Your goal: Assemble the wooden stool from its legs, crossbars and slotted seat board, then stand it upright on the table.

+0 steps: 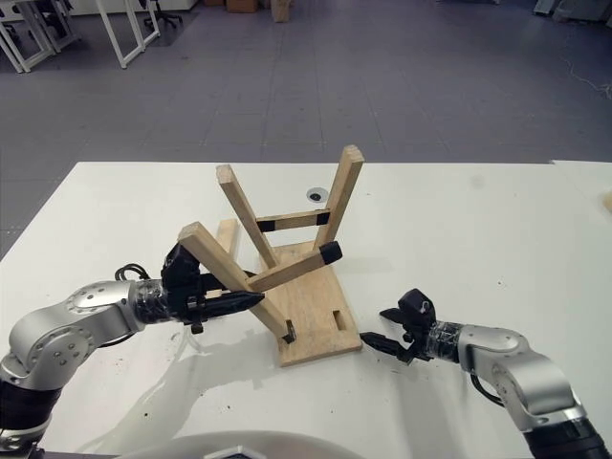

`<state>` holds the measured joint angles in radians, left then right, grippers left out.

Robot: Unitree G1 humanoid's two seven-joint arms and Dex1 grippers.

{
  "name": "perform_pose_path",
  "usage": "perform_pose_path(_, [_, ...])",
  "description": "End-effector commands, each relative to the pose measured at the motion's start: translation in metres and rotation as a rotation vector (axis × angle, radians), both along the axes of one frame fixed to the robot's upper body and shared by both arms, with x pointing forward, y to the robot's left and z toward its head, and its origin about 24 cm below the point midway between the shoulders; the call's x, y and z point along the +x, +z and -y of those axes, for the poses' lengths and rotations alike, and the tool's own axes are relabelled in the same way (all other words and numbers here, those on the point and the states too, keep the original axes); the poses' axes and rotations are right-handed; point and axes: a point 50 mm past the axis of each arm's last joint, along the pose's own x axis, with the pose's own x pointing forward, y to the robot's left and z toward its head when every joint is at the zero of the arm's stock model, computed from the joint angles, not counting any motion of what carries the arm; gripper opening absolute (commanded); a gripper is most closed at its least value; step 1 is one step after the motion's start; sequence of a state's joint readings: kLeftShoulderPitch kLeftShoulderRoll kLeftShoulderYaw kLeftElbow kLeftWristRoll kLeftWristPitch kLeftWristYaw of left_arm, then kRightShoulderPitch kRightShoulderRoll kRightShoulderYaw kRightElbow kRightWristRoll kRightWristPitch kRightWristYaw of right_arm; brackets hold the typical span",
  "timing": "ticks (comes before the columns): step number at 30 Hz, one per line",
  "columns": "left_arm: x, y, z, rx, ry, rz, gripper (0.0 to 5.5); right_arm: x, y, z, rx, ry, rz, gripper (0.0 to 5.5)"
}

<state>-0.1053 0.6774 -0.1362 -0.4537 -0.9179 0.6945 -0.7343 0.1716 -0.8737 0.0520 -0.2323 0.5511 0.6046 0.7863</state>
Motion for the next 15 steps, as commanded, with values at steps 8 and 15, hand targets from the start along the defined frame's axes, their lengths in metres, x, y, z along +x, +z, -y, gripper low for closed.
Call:
perform_pose_path(8, [-0.013,-0.016,0.009,0.077,-0.142,0.000,2.10,0.000,0.000,-0.006,0.003,0.025,0.005,4.11])
perform_pose_path(15, [0.004,-0.030,-0.004,0.178,-0.094,0.068,2.10,-0.001,0.004,-0.015,0.015,0.042,0.025,4.11])
